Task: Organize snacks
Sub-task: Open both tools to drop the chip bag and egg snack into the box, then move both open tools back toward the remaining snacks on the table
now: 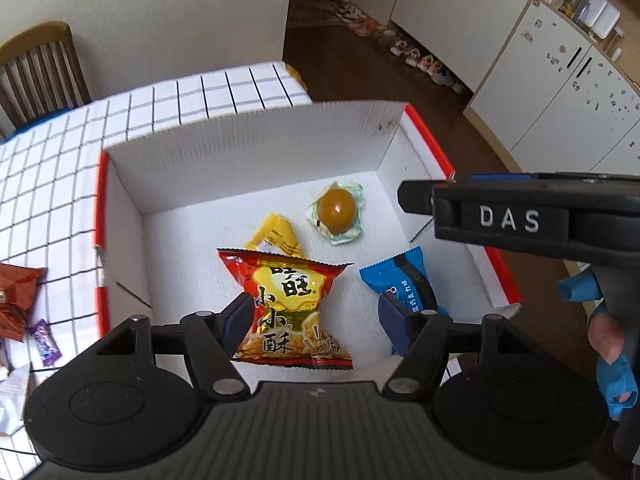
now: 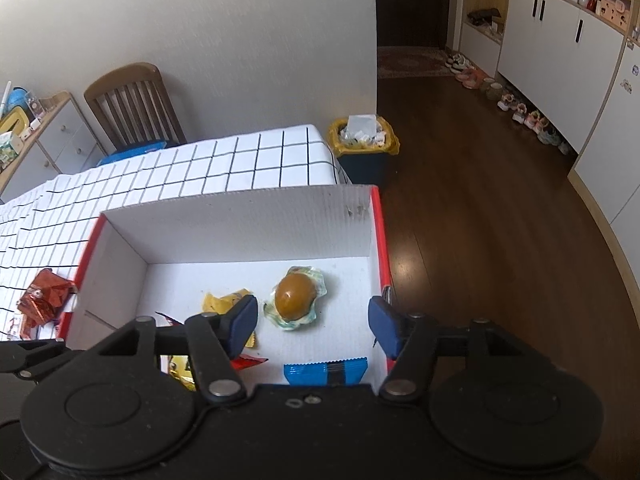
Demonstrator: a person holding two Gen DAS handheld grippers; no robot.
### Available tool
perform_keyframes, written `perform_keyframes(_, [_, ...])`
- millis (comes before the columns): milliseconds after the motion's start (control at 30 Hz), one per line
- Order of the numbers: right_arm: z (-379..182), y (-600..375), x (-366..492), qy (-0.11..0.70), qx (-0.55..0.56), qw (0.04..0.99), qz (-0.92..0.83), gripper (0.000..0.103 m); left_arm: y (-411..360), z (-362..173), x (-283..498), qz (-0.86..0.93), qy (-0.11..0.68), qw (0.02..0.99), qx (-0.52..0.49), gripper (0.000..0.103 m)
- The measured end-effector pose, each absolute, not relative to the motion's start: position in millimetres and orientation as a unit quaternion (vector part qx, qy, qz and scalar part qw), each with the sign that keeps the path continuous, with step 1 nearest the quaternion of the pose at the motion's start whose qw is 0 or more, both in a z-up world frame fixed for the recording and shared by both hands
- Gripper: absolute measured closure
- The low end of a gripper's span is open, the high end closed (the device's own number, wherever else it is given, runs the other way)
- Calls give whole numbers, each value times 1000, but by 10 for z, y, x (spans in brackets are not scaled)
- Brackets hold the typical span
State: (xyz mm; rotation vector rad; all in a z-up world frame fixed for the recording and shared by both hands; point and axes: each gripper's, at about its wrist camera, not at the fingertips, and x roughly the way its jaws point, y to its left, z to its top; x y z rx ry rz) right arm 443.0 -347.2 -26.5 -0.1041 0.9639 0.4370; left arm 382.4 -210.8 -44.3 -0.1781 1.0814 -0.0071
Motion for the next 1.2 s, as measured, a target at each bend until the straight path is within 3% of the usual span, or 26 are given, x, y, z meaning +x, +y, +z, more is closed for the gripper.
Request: perform_keyframes(1200, [412,-3091,3292,406,-18,889,211,40,-1304,410,2508,-62,421,902,-69,35])
